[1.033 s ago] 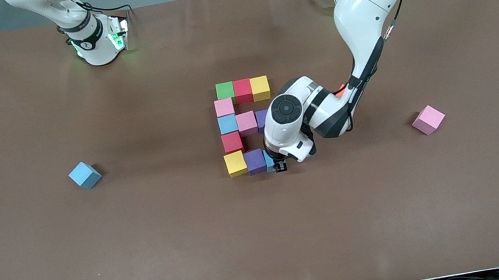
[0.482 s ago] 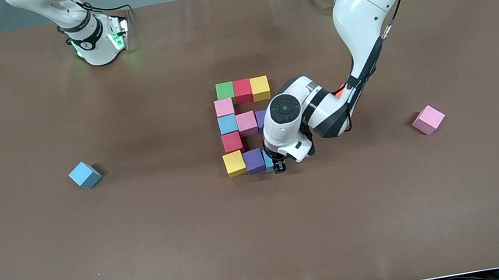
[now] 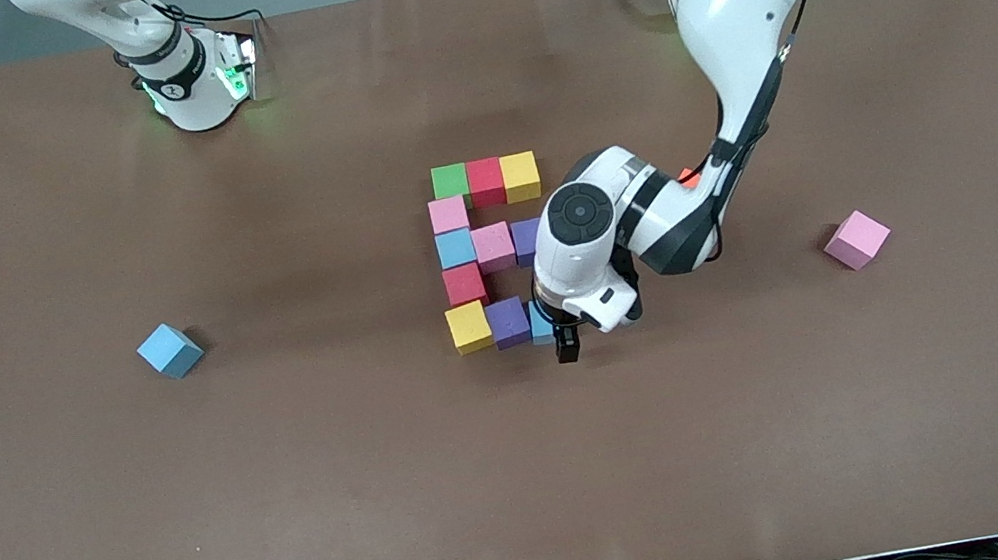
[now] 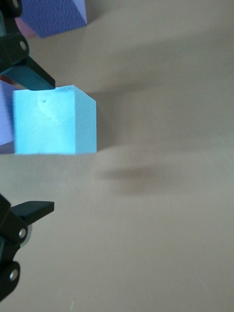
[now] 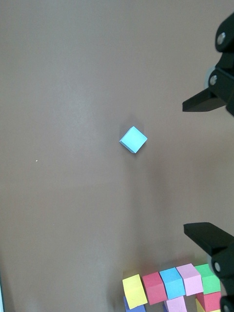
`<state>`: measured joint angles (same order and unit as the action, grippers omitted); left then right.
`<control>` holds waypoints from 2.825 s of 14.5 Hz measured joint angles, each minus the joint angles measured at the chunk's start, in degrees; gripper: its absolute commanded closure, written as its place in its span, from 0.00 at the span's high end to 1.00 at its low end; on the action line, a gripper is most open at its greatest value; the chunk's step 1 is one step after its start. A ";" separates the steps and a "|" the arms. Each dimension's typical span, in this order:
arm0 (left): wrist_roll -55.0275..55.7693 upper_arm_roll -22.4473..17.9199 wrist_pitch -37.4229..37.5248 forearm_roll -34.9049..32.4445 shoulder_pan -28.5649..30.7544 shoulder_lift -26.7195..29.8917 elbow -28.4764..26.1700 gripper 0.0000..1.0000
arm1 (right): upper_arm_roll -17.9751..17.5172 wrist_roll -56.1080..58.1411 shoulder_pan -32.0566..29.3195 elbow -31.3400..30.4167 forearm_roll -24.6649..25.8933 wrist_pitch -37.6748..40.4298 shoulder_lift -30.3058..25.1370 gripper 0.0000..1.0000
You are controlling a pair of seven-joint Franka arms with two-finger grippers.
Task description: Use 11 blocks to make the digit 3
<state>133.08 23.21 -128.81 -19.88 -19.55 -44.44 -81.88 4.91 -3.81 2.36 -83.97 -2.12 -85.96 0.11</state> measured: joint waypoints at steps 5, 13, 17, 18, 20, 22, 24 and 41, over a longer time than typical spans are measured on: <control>-17.60 0.69 13.21 6.11 3.79 11.80 1.81 1.00 | 0.00 0.00 0.00 0.05 0.02 0.00 0.03 1.00; -46.14 0.63 30.14 6.81 12.29 23.25 1.82 1.00 | 0.02 0.00 0.00 0.08 0.07 0.00 0.06 1.00; -62.23 0.58 35.10 7.18 18.28 28.57 1.85 1.00 | 0.02 0.00 0.00 0.10 0.08 0.00 0.07 1.00; -66.25 0.50 36.01 7.58 19.52 29.98 1.85 1.00 | 0.02 0.00 0.00 0.11 0.08 0.00 0.07 1.00; -73.01 0.16 38.96 7.85 20.93 32.65 1.85 1.00 | 0.02 0.00 0.00 0.12 0.08 0.00 0.08 1.00; -79.55 -1.51 41.56 7.90 21.28 35.37 1.83 1.00 | -0.01 0.00 0.00 0.13 0.08 0.00 0.08 1.00; -89.35 -5.60 44.68 10.22 21.16 38.34 1.78 1.00 | -0.02 0.00 0.00 0.14 0.08 0.00 0.09 1.00; -123.09 -15.03 49.07 18.70 19.81 48.63 -8.70 1.00 | -0.32 0.00 0.05 0.16 0.08 0.01 0.17 1.00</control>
<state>9.99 8.18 -79.75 -1.18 0.26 4.19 -90.57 4.59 -3.81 2.42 -83.81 -2.05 -85.95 0.28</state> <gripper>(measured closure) 0.000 0.000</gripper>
